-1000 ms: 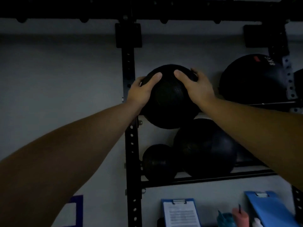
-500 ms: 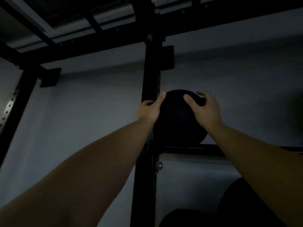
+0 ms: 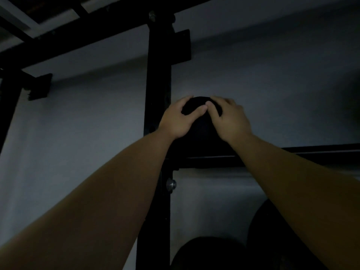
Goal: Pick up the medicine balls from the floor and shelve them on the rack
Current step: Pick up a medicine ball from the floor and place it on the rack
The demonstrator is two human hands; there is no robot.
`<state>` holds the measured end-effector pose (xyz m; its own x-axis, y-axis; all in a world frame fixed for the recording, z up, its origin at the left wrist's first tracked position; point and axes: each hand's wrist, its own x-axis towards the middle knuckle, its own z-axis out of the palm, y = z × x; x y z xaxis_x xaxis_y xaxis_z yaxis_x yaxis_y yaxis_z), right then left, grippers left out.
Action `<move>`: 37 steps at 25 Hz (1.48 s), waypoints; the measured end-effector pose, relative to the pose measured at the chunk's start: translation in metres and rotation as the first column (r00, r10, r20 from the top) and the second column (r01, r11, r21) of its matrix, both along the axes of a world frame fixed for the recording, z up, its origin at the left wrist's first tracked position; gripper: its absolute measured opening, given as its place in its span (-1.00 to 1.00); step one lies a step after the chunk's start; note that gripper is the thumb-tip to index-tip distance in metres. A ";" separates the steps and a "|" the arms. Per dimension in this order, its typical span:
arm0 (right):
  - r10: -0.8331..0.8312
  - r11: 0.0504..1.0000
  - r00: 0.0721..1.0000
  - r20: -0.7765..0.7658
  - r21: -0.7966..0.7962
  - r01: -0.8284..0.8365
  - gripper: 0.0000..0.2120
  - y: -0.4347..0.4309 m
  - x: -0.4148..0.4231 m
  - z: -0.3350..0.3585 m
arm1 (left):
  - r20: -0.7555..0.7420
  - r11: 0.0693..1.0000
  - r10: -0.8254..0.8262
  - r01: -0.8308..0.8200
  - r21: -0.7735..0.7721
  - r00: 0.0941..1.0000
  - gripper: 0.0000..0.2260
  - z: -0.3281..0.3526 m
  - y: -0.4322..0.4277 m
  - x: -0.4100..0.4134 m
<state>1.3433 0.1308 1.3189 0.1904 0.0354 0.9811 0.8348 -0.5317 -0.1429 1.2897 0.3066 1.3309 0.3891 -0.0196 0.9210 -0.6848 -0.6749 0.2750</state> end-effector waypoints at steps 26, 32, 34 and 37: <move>-0.709 0.693 0.428 -0.561 -0.440 0.571 -0.46 -0.096 -0.370 -0.196 | -0.541 0.867 -0.158 0.378 0.325 0.826 -0.68 -0.215 -0.039 -0.215; -0.617 0.709 0.301 -0.727 -0.348 0.614 -0.51 -0.157 -0.475 -0.291 | -0.592 0.723 -0.305 0.586 0.366 0.746 -0.62 -0.291 -0.160 -0.312; -0.601 0.669 0.207 -0.772 -0.344 0.659 -0.52 -0.195 -0.519 -0.337 | -0.630 0.658 -0.339 0.655 0.371 0.698 -0.58 -0.331 -0.207 -0.351; -0.558 0.581 0.055 -0.828 -0.342 0.738 -0.44 -0.253 -0.600 -0.392 | -0.676 0.570 -0.375 0.732 0.372 0.635 -0.53 -0.386 -0.279 -0.408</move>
